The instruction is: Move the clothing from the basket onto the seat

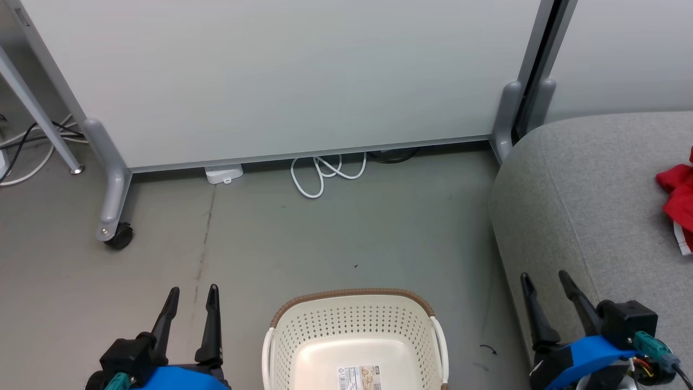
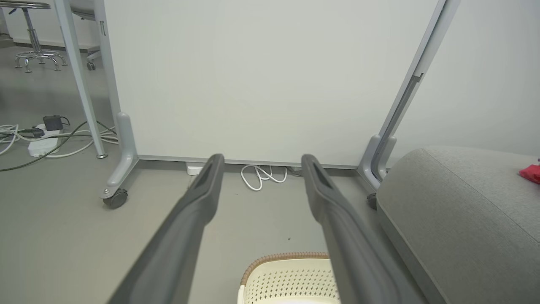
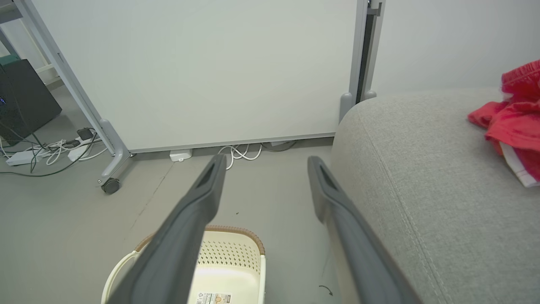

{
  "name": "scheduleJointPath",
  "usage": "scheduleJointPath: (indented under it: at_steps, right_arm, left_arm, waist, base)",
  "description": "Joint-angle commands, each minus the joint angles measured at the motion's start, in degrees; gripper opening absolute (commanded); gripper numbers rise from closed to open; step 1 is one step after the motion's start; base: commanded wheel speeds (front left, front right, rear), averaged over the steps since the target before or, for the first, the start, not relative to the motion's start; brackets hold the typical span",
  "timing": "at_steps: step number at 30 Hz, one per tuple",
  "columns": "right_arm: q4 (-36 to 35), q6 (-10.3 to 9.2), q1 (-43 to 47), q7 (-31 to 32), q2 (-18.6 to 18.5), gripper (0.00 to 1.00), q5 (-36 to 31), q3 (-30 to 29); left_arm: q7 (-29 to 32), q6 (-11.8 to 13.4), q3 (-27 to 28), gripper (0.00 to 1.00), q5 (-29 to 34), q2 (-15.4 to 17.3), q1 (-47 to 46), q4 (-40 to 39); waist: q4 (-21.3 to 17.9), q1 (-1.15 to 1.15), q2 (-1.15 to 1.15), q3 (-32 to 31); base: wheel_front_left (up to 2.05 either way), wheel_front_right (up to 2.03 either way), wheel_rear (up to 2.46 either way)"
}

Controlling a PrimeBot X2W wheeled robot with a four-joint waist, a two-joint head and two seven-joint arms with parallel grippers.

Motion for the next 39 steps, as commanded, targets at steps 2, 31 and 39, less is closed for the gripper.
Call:
scheduleJointPath:
  at_steps: [2,31,39]
  right_arm:
    - [0.0,0.0,0.0,0.0,0.0,0.0,0.2,0.0]
    - [2.0,0.0,-0.6,3.8,0.1,0.0,24.4,-1.2]
    - [1.7,0.01,-1.1,4.9,0.1,0.0,31.5,-1.5]
  left_arm:
    - [0.0,0.0,-0.2,0.0,-0.5,0.0,0.0,0.1]
    - [6.4,0.0,3.1,0.0,-22.3,-1.6,-0.6,0.7]
    - [8.2,0.0,4.2,0.0,-28.6,-1.9,-1.2,0.0]
  waist:
    - [0.0,0.0,0.0,0.0]
    - [-0.3,0.0,0.0,-0.2]
    - [-0.4,0.0,0.0,-0.2]
  base:
    - [0.0,0.0,0.0]
    - [0.0,0.0,0.0]
    - [0.0,0.0,0.0]
